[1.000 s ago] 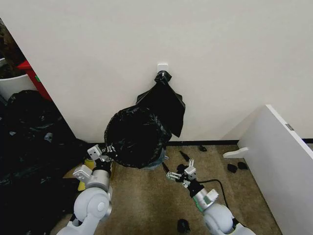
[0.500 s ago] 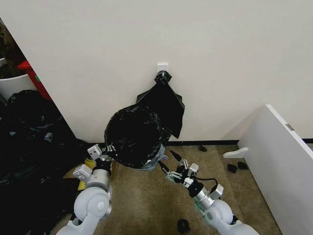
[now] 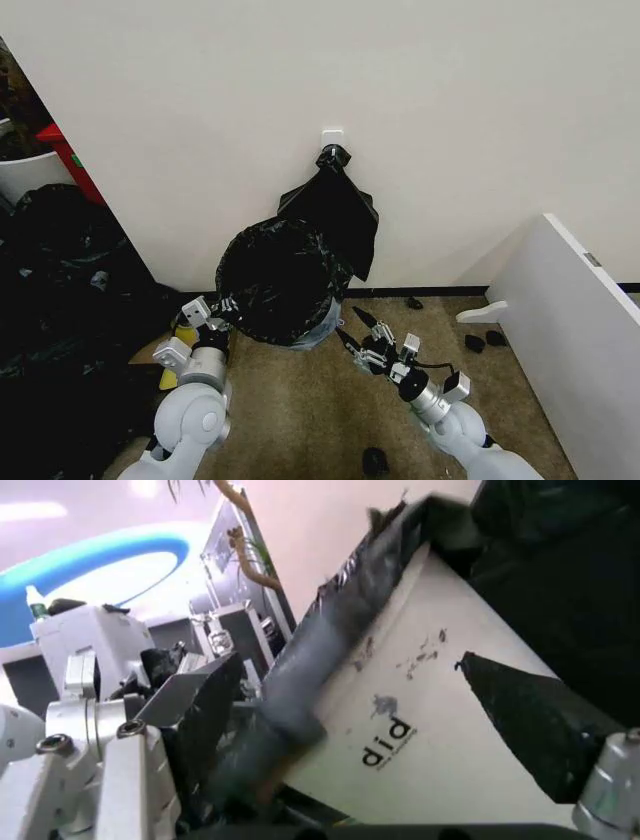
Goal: Place the garbage bag over the trash bin.
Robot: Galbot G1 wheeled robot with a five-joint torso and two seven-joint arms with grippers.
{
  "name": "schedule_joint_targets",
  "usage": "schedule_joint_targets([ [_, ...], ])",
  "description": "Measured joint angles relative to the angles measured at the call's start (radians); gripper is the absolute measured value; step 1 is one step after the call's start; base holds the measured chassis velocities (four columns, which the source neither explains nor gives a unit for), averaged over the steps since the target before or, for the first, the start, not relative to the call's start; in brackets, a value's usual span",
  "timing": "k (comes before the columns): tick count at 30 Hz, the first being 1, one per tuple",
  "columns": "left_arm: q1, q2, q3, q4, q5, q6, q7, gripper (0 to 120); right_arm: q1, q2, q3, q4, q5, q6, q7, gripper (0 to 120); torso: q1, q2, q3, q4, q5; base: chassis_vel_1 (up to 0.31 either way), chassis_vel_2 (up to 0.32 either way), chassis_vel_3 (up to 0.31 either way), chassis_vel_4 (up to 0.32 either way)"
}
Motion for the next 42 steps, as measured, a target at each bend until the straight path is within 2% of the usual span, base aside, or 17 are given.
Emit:
schedule_joint_targets([
  [2,0.0,0.0,0.001,0.0,0.0,0.0,0.0,0,-0.001,-0.001,0.001,0.003,0.002,-0.002,0.003,83,0.0,0.0,0.0,0.0,0.0,0.0,0.0,0.0,0.0],
  [4,0.001,0.0,0.001,0.0,0.001,-0.001,0.0,0,-0.007,-0.003,0.003,0.017,0.002,-0.011,0.027,88,0.0,0.0,0.0,0.0001,0.0,0.0,0.0,0.0,0.0],
  [7,0.002,0.0,0.002,-0.001,0.002,-0.001,0.0,0,-0.028,-0.005,0.001,0.06,-0.015,-0.03,0.097,90,0.0,0.0,0.0,0.0,-0.0001,0.0,0.0,0.0,0.0],
  [10,0.002,-0.001,0.003,-0.001,0.003,-0.002,0.001,0,-0.055,-0.007,-0.009,0.123,-0.051,-0.058,0.187,77,0.0,0.0,0.0,0.0,-0.0001,0.0,0.0,0.0,0.0],
  [11,0.002,-0.001,0.003,-0.001,0.003,-0.002,0.001,0,-0.055,-0.007,-0.009,0.123,-0.051,-0.058,0.187,77,0.0,0.0,0.0,0.0,-0.0001,0.0,0.0,0.0,0.0],
  [13,0.002,-0.002,0.006,-0.002,0.004,-0.003,0.001,0,-0.062,-0.006,-0.01,0.136,-0.115,-0.069,0.232,65,0.0,0.0,0.0,0.0001,0.0,0.0,0.0,0.0,0.0],
  [14,0.002,-0.002,0.006,-0.002,0.004,-0.003,0.001,0,-0.062,-0.006,-0.01,0.136,-0.115,-0.069,0.232,65,0.0,0.0,0.0,0.0001,0.0,0.0,0.0,0.0,0.0],
  [17,0.003,-0.002,0.007,-0.006,0.005,-0.003,0.001,0,-0.064,-0.006,-0.008,0.132,-0.159,-0.069,0.27,52,0.0,0.0,0.0,0.0,0.0,0.0,0.0,0.0,0.0],
  [19,0.003,-0.002,0.007,-0.006,0.005,-0.003,0.001,0,-0.064,-0.005,-0.007,0.132,-0.166,-0.069,0.279,48,0.0,0.0,0.0,0.0,0.0,0.0,0.0,0.0,0.0],
  [22,0.003,-0.002,0.007,-0.006,0.005,-0.003,0.001,0,-0.06,-0.002,-0.006,0.129,-0.179,-0.058,0.284,32,0.0,0.0,0.0,0.0001,0.0,0.0,0.0,0.0,0.0],
  [26,0.003,-0.003,0.008,-0.006,0.005,-0.003,0.001,0,-0.059,-0.001,-0.005,0.125,-0.185,-0.047,0.286,22,0.0,0.0,0.0,0.0,0.0,0.0,0.0,0.0,0.0],
  [29,0.004,-0.003,0.008,-0.006,0.006,-0.004,0.001,0,-0.058,0.001,-0.001,0.119,-0.198,-0.035,0.287,8,0.0,0.0,0.0,0.0,0.0,0.0,0.0,0.0,0.0],
  [33,0.006,-0.003,0.009,-0.008,0.006,-0.004,0.0,0,-0.054,0.005,0.001,0.11,-0.207,-0.024,0.29,0,0.0,0.0,0.0,0.0,0.0,0.0,0.0,0.0,0.0],
  [40,0.017,-0.001,0.02,-0.015,0.016,-0.004,0.0,0,-0.035,0.016,-0.001,0.097,-0.191,0.013,0.335,0,0.0,0.0,0.0,0.0,0.0,0.0,0.0,0.0,0.0],
  [42,0.021,0.001,0.025,-0.015,0.02,-0.003,0.002,0,-0.024,0.024,-0.008,0.097,-0.164,0.039,0.392,0,0.0,0.0,0.0,0.0001,0.0,0.0,0.0,0.0,0.0],
])
